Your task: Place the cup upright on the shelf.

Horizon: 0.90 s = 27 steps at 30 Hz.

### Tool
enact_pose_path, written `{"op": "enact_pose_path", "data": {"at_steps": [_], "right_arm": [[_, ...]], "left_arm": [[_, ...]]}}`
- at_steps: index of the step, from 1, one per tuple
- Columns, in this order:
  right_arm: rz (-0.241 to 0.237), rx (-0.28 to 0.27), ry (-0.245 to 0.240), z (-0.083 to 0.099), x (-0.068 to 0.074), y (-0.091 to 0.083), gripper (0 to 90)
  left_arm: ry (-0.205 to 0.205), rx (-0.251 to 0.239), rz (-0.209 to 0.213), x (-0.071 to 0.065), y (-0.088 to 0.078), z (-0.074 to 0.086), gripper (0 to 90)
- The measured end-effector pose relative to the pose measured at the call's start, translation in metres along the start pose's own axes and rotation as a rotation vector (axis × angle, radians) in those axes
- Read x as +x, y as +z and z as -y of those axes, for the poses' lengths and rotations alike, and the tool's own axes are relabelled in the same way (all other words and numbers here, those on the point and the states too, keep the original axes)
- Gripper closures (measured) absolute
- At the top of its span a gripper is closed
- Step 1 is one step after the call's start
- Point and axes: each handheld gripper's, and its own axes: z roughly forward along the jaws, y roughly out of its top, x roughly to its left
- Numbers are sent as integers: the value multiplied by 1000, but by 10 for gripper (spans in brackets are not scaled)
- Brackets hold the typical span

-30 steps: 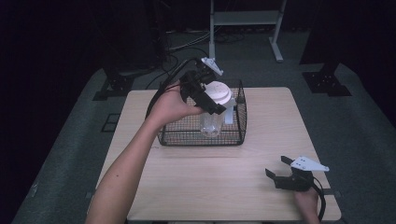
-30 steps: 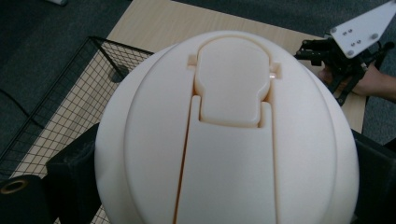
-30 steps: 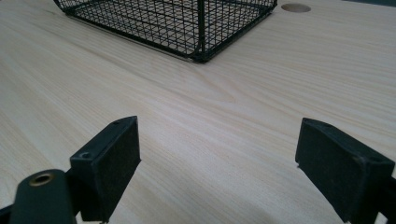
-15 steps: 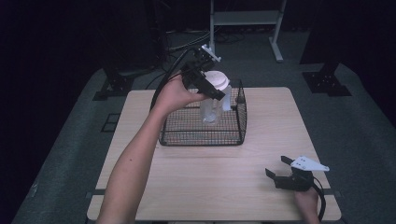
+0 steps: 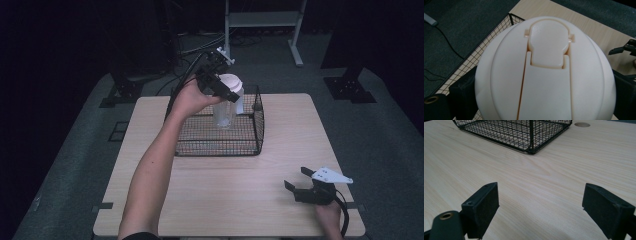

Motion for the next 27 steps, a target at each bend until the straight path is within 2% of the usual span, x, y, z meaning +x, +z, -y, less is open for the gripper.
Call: {"op": "enact_pose_path", "data": {"at_steps": [4,6,14,20,27], "right_arm": [[0,0,0,0,0,0,129],[1,-2,2,0,0,0,129],[4,-7,5,0,-1,0,129],[6,-12,15,0,-1,0,129],[6,-13,14,0,-1,0,129]], "left_arm": [[-9,10,-8,4,9,1,49],[2,20,-25,4,15,2,49],[-29,47,-47,14,37,15,49],[-42,53,-50,19,46,21,49],[-54,83,-63,22,60,29,49]]}}
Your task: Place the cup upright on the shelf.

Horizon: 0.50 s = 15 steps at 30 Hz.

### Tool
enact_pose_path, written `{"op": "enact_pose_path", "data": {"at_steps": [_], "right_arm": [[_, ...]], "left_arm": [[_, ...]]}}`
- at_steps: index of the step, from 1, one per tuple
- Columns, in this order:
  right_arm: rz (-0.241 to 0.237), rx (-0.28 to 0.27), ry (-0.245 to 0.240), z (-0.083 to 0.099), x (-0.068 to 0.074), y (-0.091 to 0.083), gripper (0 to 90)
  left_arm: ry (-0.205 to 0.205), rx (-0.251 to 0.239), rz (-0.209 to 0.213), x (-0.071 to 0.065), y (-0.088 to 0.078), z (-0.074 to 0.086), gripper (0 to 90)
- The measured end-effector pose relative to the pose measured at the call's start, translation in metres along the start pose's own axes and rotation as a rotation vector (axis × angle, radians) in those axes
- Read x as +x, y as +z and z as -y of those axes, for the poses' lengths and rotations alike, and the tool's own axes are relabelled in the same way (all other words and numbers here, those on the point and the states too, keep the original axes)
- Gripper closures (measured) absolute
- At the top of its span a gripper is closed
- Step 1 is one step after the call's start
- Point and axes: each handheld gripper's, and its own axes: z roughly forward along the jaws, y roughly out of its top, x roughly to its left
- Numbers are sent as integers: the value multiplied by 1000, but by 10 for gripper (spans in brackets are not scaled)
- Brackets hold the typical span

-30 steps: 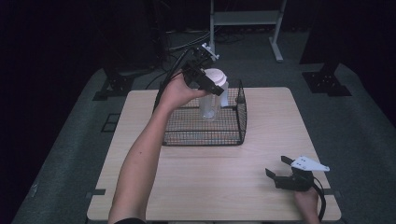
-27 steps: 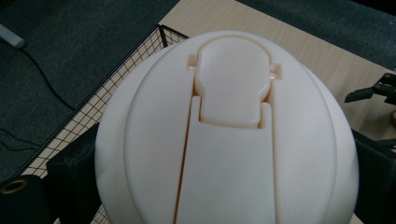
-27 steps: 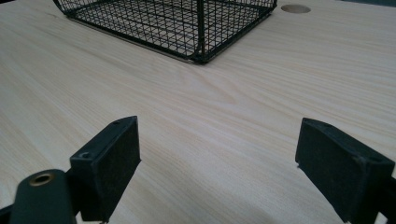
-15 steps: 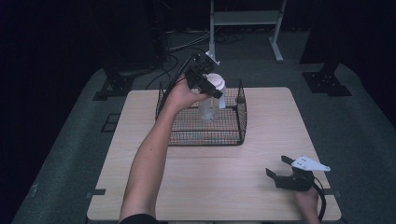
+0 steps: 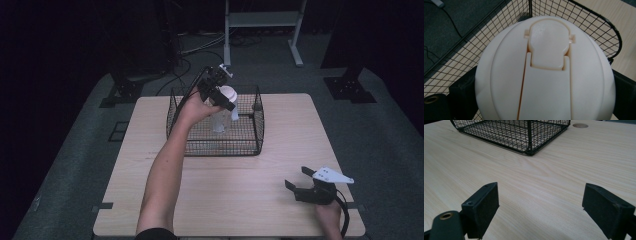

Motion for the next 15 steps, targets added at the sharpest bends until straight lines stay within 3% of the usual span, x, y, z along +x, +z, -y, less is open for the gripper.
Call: {"op": "enact_pose_path", "data": {"at_steps": [5,15], "right_arm": [[-2,0,5,0,0,0,129],[-4,3,1,0,-1,0,129]], "left_arm": [[-9,-5,20,0,9,4,49],[-11,6,19,0,23,9,49]]}}
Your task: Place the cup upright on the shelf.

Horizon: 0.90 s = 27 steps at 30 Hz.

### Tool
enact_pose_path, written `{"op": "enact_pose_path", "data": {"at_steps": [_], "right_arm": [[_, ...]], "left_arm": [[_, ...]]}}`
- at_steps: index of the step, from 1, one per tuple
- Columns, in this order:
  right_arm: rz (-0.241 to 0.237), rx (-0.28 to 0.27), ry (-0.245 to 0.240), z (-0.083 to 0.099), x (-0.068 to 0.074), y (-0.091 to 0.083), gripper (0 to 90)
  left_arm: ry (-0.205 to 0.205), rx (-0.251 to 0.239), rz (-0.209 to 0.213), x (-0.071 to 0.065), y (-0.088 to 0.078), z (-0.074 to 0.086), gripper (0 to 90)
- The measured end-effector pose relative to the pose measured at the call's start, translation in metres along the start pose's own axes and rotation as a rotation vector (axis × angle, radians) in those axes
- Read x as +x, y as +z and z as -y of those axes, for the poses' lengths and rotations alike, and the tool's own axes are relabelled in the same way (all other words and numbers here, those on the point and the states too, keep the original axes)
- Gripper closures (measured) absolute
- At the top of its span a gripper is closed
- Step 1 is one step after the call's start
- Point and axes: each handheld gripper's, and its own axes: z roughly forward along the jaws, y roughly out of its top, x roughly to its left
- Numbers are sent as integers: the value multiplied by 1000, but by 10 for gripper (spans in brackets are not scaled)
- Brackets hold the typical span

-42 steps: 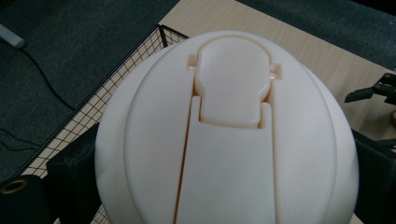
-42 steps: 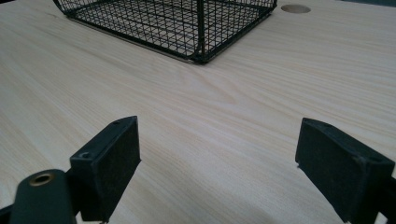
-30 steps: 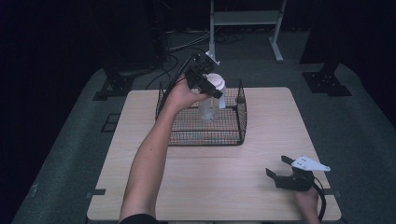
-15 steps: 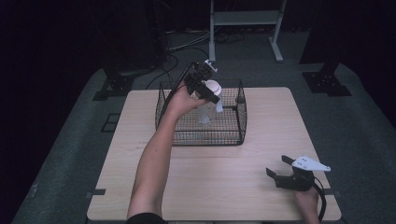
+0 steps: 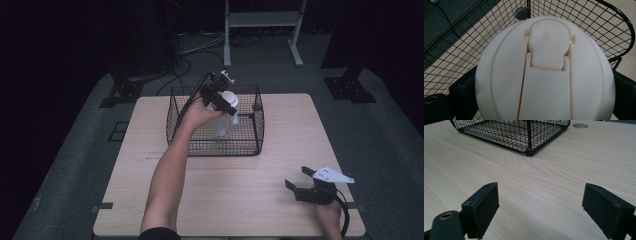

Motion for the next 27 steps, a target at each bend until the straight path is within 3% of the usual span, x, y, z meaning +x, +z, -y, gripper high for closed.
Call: {"op": "enact_pose_path", "data": {"at_steps": [10,16,20,27], "right_arm": [[-17,-9,11,0,-2,-1,129],[-15,-11,11,0,-1,-1,129],[-10,-11,6,0,-1,-1,129],[-6,-4,3,0,0,0,129]], "left_arm": [[-19,-12,5,5,5,13,49],[-15,20,-1,5,16,22,48],[-17,-15,16,5,18,26,48],[-6,-17,10,3,16,28,47]]}}
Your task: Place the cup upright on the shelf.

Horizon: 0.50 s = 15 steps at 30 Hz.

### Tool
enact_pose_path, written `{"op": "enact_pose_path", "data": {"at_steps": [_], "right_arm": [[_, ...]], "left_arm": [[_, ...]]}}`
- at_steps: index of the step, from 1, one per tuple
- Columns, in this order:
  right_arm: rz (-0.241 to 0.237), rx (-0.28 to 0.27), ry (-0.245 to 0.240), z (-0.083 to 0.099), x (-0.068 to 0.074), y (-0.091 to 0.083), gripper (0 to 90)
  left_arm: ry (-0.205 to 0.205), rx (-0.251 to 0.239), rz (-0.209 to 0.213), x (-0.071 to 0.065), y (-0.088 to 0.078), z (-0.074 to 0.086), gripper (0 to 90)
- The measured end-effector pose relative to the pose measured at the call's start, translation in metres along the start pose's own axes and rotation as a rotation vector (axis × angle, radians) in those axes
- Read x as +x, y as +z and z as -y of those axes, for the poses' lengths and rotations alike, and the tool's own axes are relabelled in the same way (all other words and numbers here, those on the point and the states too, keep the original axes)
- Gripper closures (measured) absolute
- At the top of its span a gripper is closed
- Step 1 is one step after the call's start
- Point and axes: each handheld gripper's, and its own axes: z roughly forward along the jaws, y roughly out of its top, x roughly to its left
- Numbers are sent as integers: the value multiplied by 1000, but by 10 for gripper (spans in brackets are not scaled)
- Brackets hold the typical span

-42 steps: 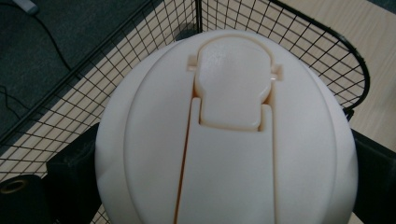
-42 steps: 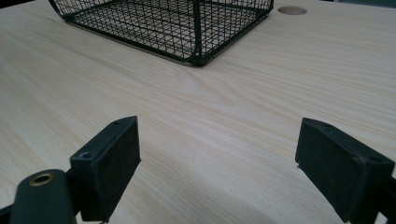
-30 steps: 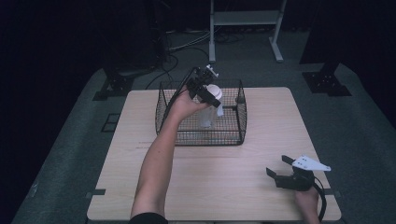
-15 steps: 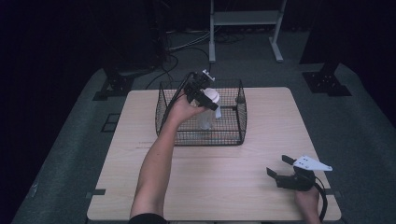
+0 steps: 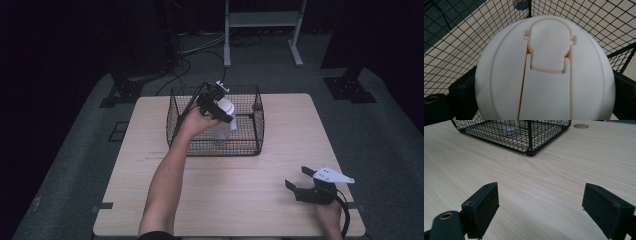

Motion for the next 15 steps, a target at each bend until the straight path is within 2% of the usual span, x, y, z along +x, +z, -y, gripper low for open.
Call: {"op": "enact_pose_path", "data": {"at_steps": [15], "right_arm": [[-1,12,-16,0,2,0,129]], "left_arm": [[1,-2,-2,-1,-5,1,22]]}}
